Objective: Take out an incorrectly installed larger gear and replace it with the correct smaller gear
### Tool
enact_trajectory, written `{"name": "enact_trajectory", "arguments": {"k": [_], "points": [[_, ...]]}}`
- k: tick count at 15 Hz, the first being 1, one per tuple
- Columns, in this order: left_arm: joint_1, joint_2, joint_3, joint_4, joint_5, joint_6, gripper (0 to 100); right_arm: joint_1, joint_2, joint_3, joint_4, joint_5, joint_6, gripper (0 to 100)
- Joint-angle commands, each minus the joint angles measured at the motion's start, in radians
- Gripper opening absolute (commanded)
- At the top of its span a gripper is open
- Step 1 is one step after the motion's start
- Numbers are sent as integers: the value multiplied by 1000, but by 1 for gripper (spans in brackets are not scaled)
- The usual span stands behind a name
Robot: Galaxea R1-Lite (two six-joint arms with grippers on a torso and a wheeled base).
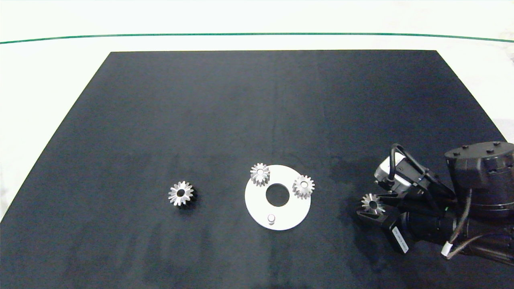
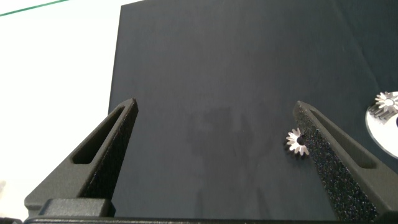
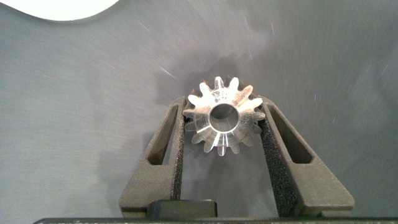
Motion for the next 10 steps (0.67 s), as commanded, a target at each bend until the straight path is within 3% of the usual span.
{"name": "enact_trajectory", "arguments": {"k": [1, 4, 8, 10], "points": [[0, -4, 7, 0, 1, 1, 100, 66, -52, -54, 59, 2, -2, 25], [0, -23, 25, 0, 1, 1, 100, 130, -44, -115, 115, 2, 1, 25], [0, -38, 30, 0, 1, 1, 100, 210, 5, -261, 268, 1, 2, 25], [0, -44, 28, 0, 1, 1, 100, 231, 29, -299, 297, -1, 2, 25]]}}
